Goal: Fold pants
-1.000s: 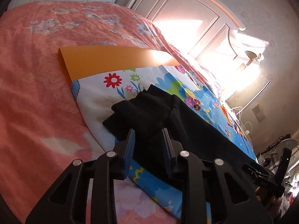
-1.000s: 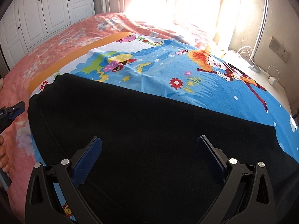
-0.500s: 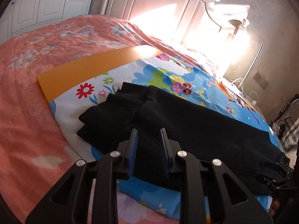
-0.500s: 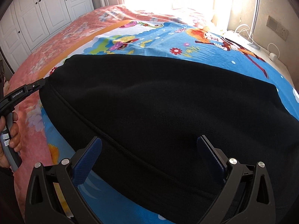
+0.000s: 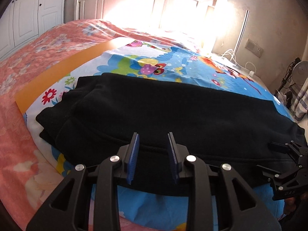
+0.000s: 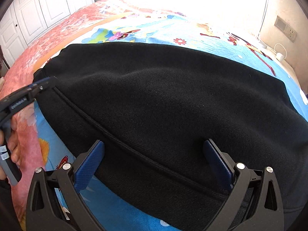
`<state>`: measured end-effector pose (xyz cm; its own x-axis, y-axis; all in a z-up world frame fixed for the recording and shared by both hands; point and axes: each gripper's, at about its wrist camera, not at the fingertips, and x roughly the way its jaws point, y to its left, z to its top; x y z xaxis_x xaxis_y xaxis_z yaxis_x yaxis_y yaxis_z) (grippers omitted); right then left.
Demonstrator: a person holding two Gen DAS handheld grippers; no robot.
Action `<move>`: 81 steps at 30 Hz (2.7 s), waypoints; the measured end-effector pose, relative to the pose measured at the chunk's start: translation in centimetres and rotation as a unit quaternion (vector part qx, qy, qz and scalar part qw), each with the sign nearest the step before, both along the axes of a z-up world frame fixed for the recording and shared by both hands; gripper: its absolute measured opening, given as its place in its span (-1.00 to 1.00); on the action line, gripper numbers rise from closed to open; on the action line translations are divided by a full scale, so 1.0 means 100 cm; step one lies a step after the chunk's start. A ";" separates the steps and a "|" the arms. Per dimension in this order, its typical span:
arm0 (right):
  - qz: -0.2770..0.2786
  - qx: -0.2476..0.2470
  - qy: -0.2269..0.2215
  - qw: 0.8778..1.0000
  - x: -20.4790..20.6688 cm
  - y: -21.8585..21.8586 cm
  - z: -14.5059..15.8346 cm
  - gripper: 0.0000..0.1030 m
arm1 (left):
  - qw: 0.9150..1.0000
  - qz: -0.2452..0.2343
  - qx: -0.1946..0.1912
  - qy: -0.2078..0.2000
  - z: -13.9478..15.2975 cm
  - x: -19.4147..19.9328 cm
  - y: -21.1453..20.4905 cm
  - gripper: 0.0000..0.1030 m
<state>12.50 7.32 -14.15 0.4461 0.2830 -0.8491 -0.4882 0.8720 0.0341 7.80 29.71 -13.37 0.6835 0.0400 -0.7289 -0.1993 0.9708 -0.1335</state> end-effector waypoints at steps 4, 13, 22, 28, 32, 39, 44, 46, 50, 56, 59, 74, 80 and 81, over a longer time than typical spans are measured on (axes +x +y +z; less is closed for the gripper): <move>0.000 0.000 -0.003 1.000 0.001 0.000 0.001 0.90 | 1.000 0.007 -0.021 -0.006 -0.010 -0.004 0.005 -0.39; -0.001 0.000 -0.011 1.000 -0.002 0.000 0.001 0.90 | 1.000 0.017 0.014 0.006 0.031 0.049 0.037 -0.21; 0.002 -0.009 -0.006 1.000 -0.003 0.002 0.003 0.89 | 0.993 0.052 0.082 0.069 0.023 0.109 0.101 -0.28; 0.012 -0.004 -0.013 1.000 0.014 0.009 0.027 0.89 | 0.988 0.150 0.003 0.043 0.016 0.050 0.145 -0.20; 0.021 -0.009 -0.055 0.998 0.047 0.030 0.049 0.89 | 0.966 0.254 0.006 0.057 -0.003 0.000 0.182 -0.02; 0.029 -0.078 -0.061 0.995 0.118 0.077 0.026 0.64 | 0.958 0.255 -0.127 -0.044 0.017 -0.082 0.200 -0.02; 0.024 -0.089 -0.063 0.994 0.132 0.076 0.008 0.73 | 0.938 0.188 -0.277 -0.092 0.000 -0.078 0.187 -0.06; 0.030 -0.101 -0.093 0.990 0.124 0.077 0.007 0.83 | 0.926 0.178 -0.318 -0.095 -0.011 -0.070 0.185 -0.12; 0.029 -0.120 -0.125 0.984 0.118 0.081 0.007 0.85 | 0.909 0.179 -0.366 -0.092 -0.034 -0.053 0.185 -0.27; 0.113 -0.098 -0.147 0.978 0.096 0.129 0.033 0.85 | 0.908 0.198 -0.353 -0.104 -0.033 -0.056 0.181 -0.90; 0.148 -0.077 -0.129 0.977 0.086 0.167 0.042 0.85 | 0.916 0.200 -0.326 -0.118 -0.017 -0.065 0.172 -0.90; 0.128 -0.132 -0.073 0.980 0.102 0.245 -0.008 0.86 | 0.846 0.216 -0.461 -0.161 -0.064 -0.095 0.200 -0.31; 0.133 -0.138 -0.095 0.977 0.096 0.247 -0.009 0.86 | 0.858 0.223 -0.445 -0.129 -0.066 -0.087 0.197 -0.29; 0.133 -0.139 -0.098 0.976 0.095 0.248 -0.010 0.86 | 0.860 0.223 -0.440 -0.127 -0.064 -0.086 0.195 -0.24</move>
<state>22.00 32.09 -15.11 0.5502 0.1812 -0.8151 -0.6718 0.6758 -0.3033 -0.80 49.24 -19.81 0.8850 -0.1504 -0.4406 -0.3822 0.3059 -0.8720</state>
